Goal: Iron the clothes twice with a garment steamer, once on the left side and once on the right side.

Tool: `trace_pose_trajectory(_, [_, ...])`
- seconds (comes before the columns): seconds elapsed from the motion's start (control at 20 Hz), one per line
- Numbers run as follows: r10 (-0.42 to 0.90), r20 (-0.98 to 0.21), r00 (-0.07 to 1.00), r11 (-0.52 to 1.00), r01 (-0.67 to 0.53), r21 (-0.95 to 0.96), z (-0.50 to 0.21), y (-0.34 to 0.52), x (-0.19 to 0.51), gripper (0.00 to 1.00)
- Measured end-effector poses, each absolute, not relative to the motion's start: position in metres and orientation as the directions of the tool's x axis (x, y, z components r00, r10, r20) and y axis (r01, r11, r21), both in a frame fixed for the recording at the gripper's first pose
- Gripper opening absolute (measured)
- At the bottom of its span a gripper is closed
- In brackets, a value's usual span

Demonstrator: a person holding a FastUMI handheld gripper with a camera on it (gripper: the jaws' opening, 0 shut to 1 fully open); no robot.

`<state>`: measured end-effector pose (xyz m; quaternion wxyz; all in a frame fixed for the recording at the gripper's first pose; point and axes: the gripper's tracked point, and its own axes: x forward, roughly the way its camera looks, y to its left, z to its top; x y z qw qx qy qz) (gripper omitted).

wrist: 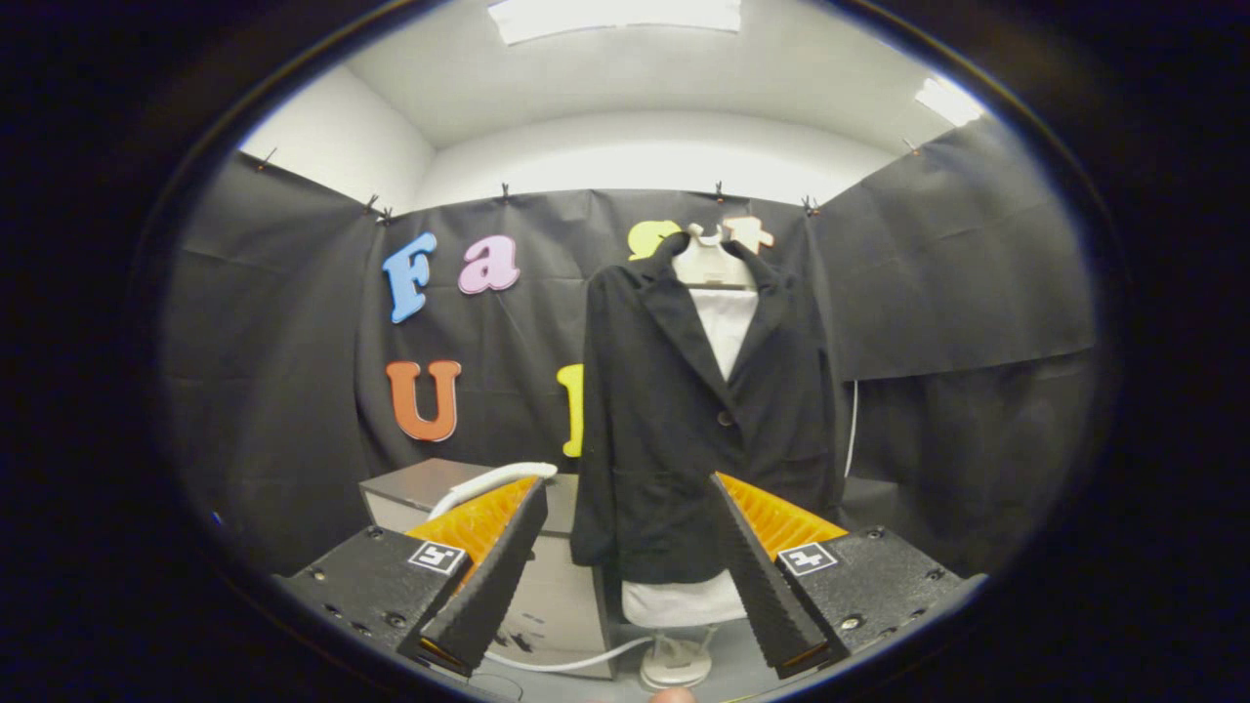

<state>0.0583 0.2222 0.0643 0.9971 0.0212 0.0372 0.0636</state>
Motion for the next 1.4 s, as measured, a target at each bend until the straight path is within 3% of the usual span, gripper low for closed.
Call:
trace_pose_trajectory(0.4, [0.329,-0.128,0.936,0.941,-0.314,0.125,0.083,0.356,0.126,1.00])
trace_pose_trajectory(0.75, [0.448,-0.286,0.847,0.893,-0.408,0.191,0.058,0.465,0.227,1.00])
trace_pose_trajectory(1.1, [0.316,-0.542,0.779,0.949,-0.261,0.178,-0.028,0.517,0.343,0.99])
trace_pose_trajectory(1.4, [0.174,-0.744,0.645,0.985,-0.106,0.139,-0.125,0.530,0.394,1.00])
